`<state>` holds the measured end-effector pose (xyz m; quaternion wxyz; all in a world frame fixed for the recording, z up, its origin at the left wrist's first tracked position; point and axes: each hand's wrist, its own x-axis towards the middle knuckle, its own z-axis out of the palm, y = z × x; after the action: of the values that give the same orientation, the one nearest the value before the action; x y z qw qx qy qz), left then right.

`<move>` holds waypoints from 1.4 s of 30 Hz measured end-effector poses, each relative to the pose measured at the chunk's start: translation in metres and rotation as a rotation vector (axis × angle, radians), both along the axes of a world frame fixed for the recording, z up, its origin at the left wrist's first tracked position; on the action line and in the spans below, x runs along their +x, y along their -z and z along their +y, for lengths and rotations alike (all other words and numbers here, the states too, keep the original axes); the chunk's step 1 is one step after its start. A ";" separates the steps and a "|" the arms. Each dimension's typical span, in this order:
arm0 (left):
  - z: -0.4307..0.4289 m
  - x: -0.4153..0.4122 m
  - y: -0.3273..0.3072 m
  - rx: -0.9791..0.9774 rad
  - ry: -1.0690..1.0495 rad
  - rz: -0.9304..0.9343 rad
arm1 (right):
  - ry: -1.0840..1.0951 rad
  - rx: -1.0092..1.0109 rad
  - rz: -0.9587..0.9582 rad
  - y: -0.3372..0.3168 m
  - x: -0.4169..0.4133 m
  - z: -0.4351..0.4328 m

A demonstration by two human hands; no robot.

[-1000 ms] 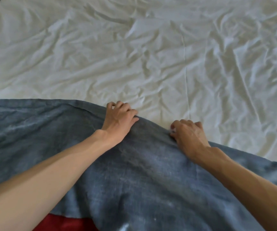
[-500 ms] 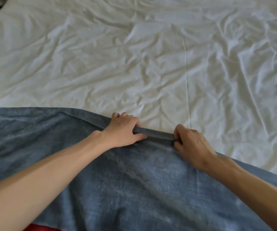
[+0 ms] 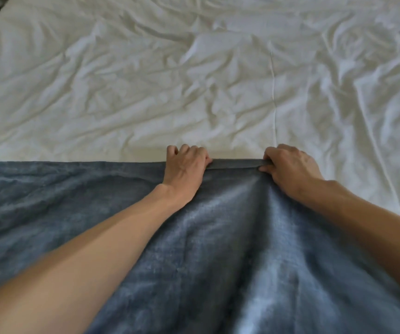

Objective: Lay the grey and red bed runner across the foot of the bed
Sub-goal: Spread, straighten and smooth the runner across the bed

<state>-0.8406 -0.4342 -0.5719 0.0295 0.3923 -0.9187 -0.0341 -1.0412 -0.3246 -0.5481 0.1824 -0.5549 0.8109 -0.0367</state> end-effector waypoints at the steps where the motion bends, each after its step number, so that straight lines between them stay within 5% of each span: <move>1: 0.000 -0.002 0.002 -0.010 -0.013 -0.046 | 0.016 0.023 0.007 0.001 0.000 -0.003; 8: 0.062 0.019 0.008 0.075 0.008 -0.020 | -0.096 -0.155 0.172 0.012 0.057 0.029; 15: 0.081 0.022 0.035 0.140 -0.010 -0.198 | -0.227 0.055 0.195 0.046 0.057 0.051; 30: 0.089 0.018 0.046 0.033 -0.068 -0.203 | 0.016 -0.029 0.148 0.064 0.036 0.087; 42: 0.179 0.058 0.006 0.348 -0.154 0.039 | -0.086 0.066 0.010 0.028 0.068 0.203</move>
<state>-0.7823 -0.2551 -0.5774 -0.0185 0.4600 -0.8654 -0.1977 -0.9736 -0.1215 -0.5764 0.1981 -0.5829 0.7880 0.0006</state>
